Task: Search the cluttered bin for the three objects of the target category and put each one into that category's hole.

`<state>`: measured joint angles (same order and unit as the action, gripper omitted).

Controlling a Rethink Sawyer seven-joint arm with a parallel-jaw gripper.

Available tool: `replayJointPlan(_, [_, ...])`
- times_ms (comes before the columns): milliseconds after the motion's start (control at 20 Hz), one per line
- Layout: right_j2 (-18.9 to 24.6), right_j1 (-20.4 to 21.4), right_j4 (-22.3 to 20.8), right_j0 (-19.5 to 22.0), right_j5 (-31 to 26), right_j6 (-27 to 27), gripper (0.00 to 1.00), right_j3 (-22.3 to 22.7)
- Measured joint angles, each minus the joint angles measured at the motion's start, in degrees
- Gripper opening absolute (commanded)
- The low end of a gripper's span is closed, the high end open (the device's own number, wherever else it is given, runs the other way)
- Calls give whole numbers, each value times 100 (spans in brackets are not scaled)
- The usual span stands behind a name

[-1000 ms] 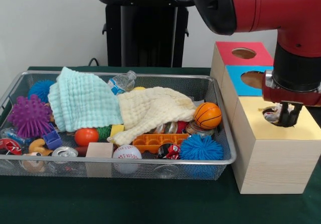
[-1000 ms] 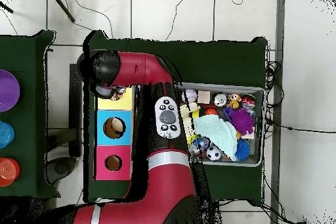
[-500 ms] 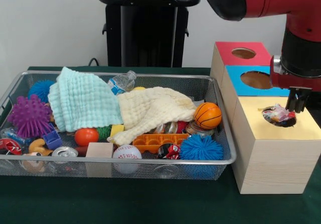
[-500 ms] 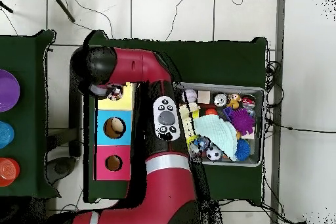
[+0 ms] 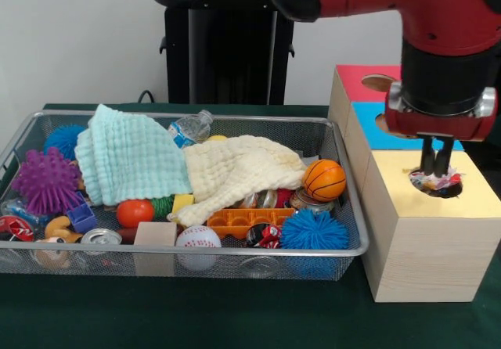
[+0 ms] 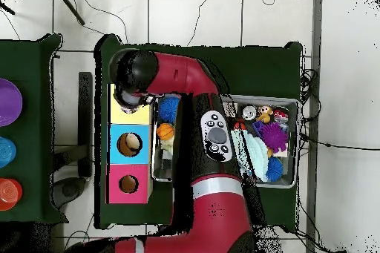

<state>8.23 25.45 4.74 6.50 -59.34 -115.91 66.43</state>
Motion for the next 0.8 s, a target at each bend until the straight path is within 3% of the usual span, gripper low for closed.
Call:
replayJointPlan(450, [115,-11,-28,281,615,0,0,247])
replayJointPlan(800, [122,8,-40,94,728,0,0,433])
